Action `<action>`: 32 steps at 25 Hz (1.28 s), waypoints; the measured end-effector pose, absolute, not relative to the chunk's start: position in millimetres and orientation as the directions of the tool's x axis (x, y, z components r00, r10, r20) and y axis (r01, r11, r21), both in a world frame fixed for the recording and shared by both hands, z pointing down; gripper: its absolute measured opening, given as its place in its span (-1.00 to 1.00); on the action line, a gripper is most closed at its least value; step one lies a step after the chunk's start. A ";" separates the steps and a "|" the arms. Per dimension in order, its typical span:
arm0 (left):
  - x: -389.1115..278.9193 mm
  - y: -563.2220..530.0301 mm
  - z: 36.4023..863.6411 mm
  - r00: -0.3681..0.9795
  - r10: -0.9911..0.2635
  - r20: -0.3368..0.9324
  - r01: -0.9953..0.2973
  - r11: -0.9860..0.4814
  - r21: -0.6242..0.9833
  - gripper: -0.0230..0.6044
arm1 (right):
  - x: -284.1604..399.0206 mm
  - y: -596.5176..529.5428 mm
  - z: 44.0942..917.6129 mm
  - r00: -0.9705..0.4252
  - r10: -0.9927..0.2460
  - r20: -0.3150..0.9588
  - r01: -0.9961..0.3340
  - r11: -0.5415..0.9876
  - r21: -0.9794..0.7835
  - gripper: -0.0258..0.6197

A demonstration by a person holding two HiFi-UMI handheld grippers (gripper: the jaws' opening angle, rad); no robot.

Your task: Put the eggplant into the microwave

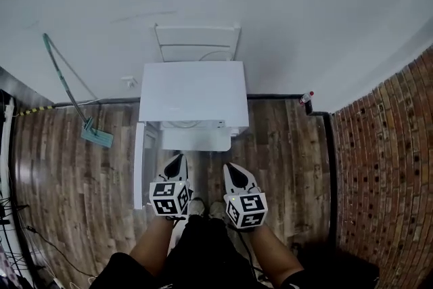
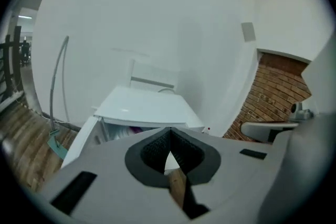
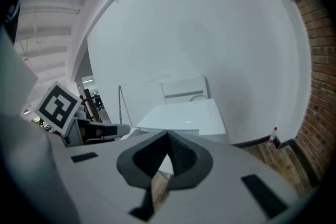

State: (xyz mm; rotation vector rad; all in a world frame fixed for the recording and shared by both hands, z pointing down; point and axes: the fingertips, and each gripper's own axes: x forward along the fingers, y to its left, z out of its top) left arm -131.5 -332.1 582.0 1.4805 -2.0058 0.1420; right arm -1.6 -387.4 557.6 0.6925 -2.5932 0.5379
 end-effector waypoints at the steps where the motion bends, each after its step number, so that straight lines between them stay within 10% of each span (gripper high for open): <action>1: -129.9 -331.2 563.0 -0.157 -0.829 0.537 -0.892 0.352 0.283 -0.93 | -3.7 -387.9 541.8 -0.799 -0.394 0.454 -0.542 0.799 -0.259 -0.89; 17: -133.1 -359.6 292.9 -0.151 -0.949 0.278 -0.975 0.190 0.118 -0.93 | -57.1 -404.1 290.5 -0.832 -0.519 0.199 -0.547 0.827 -0.132 -0.89; 32: -132.0 -360.3 267.0 -0.105 -0.969 0.224 -0.975 0.144 0.167 -0.93 | -71.9 -395.5 259.4 -0.845 -0.519 0.132 -0.530 0.846 -0.063 -0.89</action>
